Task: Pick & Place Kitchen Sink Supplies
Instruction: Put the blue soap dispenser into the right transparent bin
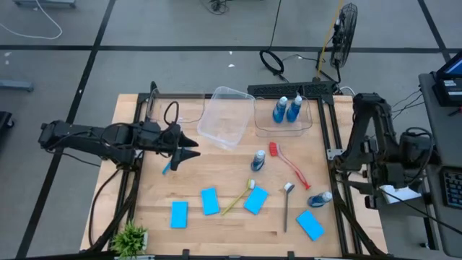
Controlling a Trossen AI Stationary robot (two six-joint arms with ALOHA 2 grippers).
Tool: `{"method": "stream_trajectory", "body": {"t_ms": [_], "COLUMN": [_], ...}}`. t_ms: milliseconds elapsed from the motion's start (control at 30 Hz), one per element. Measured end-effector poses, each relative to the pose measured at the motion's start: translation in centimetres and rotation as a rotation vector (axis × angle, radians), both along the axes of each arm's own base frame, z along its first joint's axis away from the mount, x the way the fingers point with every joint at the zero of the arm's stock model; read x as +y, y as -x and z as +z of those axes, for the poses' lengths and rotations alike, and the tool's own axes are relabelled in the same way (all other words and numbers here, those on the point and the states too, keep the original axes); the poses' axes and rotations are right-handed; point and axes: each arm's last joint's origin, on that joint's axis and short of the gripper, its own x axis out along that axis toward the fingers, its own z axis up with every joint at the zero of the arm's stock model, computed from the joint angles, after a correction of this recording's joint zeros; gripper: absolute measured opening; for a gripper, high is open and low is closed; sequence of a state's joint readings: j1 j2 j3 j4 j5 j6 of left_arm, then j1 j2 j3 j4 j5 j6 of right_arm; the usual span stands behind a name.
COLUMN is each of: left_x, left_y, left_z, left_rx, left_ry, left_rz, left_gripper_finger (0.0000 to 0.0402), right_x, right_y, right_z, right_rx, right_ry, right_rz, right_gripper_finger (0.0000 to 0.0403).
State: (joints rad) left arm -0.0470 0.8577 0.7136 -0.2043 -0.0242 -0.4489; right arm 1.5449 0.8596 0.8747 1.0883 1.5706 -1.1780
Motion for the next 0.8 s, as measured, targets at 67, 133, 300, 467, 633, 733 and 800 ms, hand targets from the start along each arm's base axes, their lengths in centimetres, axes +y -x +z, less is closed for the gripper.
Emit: {"method": "stream_trajectory", "body": {"t_ms": [67,133,300,467,633,733,800], "left_x": [-0.3,-0.5,-0.9,-1.2,-1.5,-1.8,-1.9], "left_y": [0.0,0.0,0.1,0.1,0.1,0.2,0.2], "left_z": [0.0,0.0,0.0,0.0,0.0,0.0,0.0], "left_rx": [0.0,0.0,-0.001,-0.001,-0.002,-0.002,-0.002], "left_ry": [-0.001,-0.001,-0.012,-0.019,-0.023,-0.026,-0.026], "left_rz": [-0.017,-0.03,-0.053,-0.07,-0.09,-0.103,-0.11], "left_gripper_finger": [0.0214,0.0214,0.0214,0.0214,0.0214,0.0214,0.0214], "right_x": [0.3,0.7,2.1,3.6,4.3,4.1,3.7], "right_y": [-0.5,-1.1,-2.8,-4.7,-6.2,-7.2,-7.8], "right_z": [0.6,1.3,3.2,5.4,7.5,8.7,9.5], "right_rx": [0.001,0.003,-0.015,-0.128,-0.207,-0.199,-0.184], "right_ry": [0.016,0.046,0.163,0.319,0.457,0.513,0.527], "right_rz": [-0.039,-0.078,-0.159,-0.169,-0.172,-0.21,-0.247], "right_gripper_finger": [0.0183,0.0183,0.0183,0.0183,0.0183,0.0183,0.0183]}}
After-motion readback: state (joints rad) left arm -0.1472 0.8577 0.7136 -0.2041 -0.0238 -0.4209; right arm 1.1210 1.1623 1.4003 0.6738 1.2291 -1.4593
